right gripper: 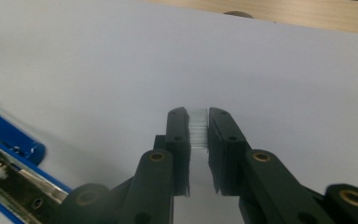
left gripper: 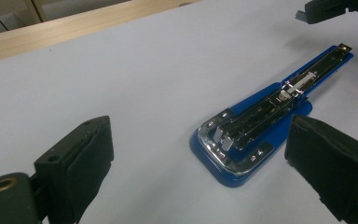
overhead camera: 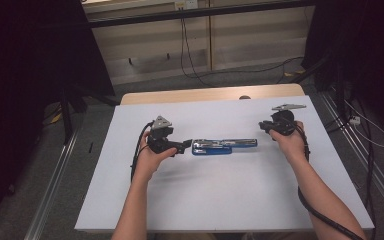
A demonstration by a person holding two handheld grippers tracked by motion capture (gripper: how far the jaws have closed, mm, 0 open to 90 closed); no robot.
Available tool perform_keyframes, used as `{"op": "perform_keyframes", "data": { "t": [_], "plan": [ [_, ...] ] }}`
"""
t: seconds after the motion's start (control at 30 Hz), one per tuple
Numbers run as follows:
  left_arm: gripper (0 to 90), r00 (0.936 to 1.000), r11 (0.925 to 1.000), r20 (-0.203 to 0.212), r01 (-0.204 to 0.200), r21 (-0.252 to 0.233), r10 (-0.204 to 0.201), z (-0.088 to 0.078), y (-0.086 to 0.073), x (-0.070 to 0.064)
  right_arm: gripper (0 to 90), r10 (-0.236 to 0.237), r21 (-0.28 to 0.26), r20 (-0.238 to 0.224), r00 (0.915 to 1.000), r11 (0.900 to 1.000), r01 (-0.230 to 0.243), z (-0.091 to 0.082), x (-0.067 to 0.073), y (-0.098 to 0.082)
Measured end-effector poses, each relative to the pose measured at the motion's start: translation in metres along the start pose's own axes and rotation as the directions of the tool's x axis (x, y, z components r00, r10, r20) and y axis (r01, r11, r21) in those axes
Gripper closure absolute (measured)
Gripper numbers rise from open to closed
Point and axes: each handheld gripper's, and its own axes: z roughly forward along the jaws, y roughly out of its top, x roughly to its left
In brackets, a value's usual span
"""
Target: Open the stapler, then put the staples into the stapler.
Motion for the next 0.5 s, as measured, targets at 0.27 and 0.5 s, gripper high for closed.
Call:
{"op": "perform_keyframes", "data": {
  "t": [0.27, 0.5],
  "plan": [
    [7.8, 0.9999, 0.9999, -0.005, 0.013, -0.006, -0.013, -0.005, -0.002, 0.002, 79.3, -0.050, -0.016, -0.044, 0.9978, 0.999, 0.049, -0.006, 0.009, 0.008],
    [7.8, 0.9998, 0.9999, -0.013, 0.012, -0.006, -0.013, -0.008, -0.003, 0.002, 79.3, -0.100, -0.036, -0.099, 0.9901, 0.995, 0.097, -0.011, 0.020, 0.016]
  ]
}}
